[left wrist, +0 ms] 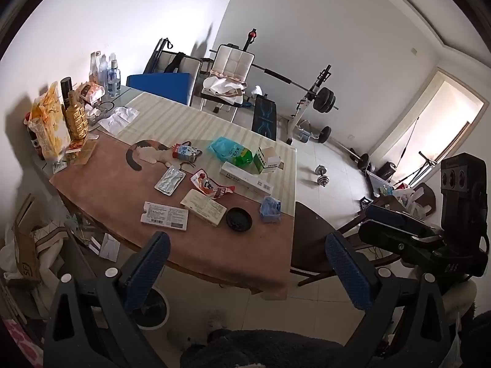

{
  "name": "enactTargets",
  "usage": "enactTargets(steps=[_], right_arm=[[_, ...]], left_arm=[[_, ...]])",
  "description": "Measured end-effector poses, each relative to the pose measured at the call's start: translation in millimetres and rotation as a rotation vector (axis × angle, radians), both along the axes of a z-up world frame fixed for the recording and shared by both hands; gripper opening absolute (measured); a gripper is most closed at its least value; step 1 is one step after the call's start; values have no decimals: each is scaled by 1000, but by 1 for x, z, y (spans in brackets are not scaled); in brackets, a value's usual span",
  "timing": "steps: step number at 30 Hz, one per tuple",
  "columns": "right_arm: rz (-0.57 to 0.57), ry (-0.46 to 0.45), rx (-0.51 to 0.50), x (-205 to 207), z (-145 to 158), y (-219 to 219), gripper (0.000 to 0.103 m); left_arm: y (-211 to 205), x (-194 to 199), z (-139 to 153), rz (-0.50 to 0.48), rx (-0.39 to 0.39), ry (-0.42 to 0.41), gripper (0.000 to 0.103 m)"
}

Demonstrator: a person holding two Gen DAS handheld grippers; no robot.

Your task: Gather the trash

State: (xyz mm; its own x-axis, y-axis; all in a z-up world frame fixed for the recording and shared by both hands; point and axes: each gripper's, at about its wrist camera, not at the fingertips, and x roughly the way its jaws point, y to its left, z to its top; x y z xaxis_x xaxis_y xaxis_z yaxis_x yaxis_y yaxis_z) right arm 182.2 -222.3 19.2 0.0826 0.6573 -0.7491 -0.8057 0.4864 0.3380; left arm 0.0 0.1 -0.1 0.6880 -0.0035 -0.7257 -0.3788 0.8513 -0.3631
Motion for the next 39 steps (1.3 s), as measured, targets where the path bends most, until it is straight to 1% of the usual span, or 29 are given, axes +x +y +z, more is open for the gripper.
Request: enactTargets(steps=[7,16,18,26,28,36,37,39], right_arm=[[8,11,1,-1,-3,0,103],[0,15,8,1,0,2,103],[1,15,6,1,0,2,103],[1,17,11,2,0,0,103],[1,16,12,1,0,0,103],[-7,17,10,0,-4,5,103],[-6,18,15,3,1,-6,103],[-5,18,14,3,2,-6,103]], left_arm=[[0,0,0,-2,1,1,103],[8,-2,-2,-2,5,-6,103],[3,2,3,-3,9,-1,103],[19,4,4,-2,6,-5,103],[2,3,4,-3,15,-3,103],[7,4,9,-14,6,-11,103],[-3,14,21,-20,13,-10,103],[-7,12,19,-25,16,-14,103]])
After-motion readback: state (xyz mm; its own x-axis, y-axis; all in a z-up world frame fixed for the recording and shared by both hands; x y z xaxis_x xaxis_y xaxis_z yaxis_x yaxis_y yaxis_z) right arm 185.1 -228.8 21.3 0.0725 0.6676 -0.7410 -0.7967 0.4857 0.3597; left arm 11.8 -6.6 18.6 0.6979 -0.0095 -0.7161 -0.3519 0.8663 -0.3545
